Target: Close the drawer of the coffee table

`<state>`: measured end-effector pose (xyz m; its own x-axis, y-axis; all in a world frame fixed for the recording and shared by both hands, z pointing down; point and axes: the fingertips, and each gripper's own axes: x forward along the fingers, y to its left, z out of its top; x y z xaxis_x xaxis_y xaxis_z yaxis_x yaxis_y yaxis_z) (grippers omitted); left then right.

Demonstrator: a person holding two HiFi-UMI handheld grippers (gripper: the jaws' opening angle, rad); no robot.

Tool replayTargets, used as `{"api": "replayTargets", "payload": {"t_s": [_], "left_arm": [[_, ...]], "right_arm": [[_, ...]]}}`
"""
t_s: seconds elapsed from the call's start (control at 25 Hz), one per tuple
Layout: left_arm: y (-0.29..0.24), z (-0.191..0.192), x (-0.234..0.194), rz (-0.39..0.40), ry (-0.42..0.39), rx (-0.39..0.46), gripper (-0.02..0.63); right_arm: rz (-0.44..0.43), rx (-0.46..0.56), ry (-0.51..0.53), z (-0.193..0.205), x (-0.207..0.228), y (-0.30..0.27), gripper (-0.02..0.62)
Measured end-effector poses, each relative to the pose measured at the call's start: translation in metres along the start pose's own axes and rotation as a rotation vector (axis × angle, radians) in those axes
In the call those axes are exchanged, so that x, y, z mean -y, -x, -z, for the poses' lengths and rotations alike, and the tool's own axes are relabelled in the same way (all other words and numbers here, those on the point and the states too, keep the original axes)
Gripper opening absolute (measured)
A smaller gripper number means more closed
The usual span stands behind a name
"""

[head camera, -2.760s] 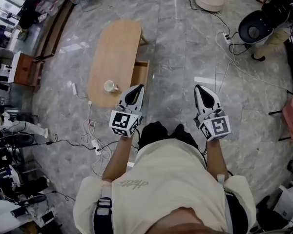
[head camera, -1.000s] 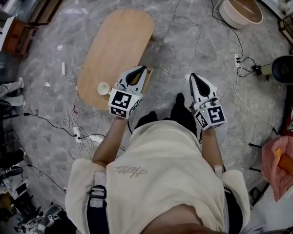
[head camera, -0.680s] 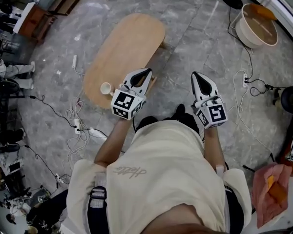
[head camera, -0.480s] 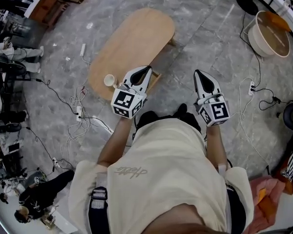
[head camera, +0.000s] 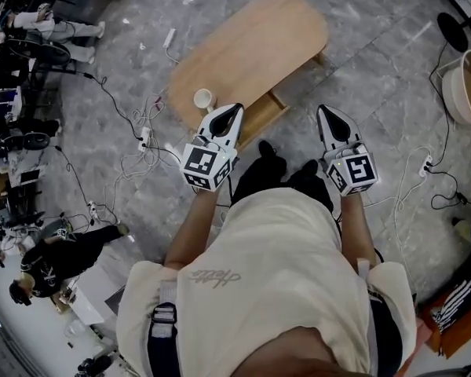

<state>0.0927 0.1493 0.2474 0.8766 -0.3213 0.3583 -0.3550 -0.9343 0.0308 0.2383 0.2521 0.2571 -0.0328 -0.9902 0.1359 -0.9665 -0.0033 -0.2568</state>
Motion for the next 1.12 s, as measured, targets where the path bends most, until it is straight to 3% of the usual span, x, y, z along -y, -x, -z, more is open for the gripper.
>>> {"api": "replayTargets", "payload": {"t_s": [0.36, 0.6, 0.84, 1.12], "left_arm": [[0.004, 0.013, -0.083, 0.0, 0.074, 0.062, 0.005], [0.01, 0.006, -0.128, 0.025, 0.037, 0.115, 0.005], [0.024, 0.029, -0.195, -0.008, 0.087, 0.093, 0.005], [0.04, 0.067, -0.245, -0.132, 0.178, 0.04, 0.005]], "right_arm": [[-0.066, -0.029, 0.105, -0.031, -0.069, -0.08, -0.006], [-0.069, -0.051, 0.138, -0.031, -0.1, -0.131, -0.006], [-0.141, -0.119, 0.15, -0.015, -0.128, -0.19, -0.006], [-0.271, -0.191, 0.163, 0.0, -0.15, -0.247, -0.006]]}}
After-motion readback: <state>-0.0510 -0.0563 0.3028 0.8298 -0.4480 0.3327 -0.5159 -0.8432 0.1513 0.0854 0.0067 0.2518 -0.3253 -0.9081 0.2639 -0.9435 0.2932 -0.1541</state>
